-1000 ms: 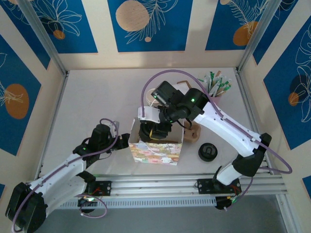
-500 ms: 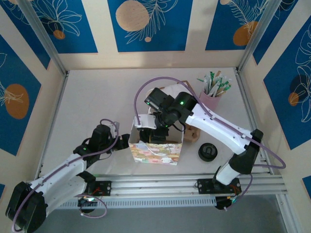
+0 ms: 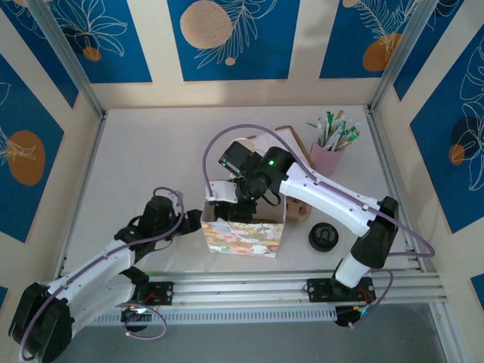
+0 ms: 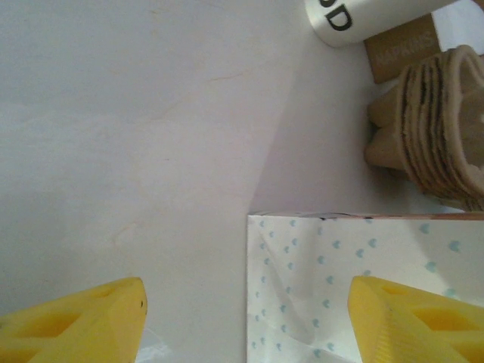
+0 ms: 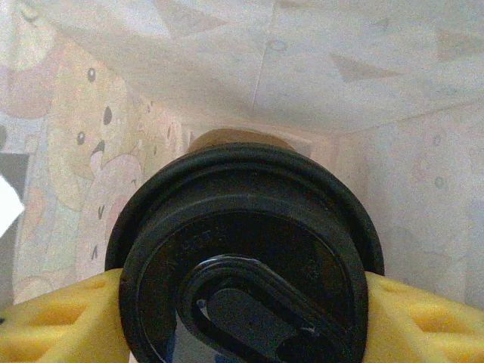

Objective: Pack the takeout coffee

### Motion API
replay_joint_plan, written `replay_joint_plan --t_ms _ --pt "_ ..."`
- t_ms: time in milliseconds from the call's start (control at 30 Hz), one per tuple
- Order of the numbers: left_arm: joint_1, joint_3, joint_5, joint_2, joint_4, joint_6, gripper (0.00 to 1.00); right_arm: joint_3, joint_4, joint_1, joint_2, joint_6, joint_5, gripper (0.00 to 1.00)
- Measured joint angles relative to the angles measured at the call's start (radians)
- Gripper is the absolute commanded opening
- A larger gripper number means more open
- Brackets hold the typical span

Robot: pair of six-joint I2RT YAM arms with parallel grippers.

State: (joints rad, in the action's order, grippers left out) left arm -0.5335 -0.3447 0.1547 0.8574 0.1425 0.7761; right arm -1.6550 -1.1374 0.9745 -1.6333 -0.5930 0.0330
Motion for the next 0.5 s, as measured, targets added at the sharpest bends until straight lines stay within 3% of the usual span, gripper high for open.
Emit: replay_joint_plan --t_ms 500 --pt "0.0 0.017 -0.057 0.06 0.011 0.003 0.71 0.095 0.08 0.009 0.047 0.048 -0.001 0.56"
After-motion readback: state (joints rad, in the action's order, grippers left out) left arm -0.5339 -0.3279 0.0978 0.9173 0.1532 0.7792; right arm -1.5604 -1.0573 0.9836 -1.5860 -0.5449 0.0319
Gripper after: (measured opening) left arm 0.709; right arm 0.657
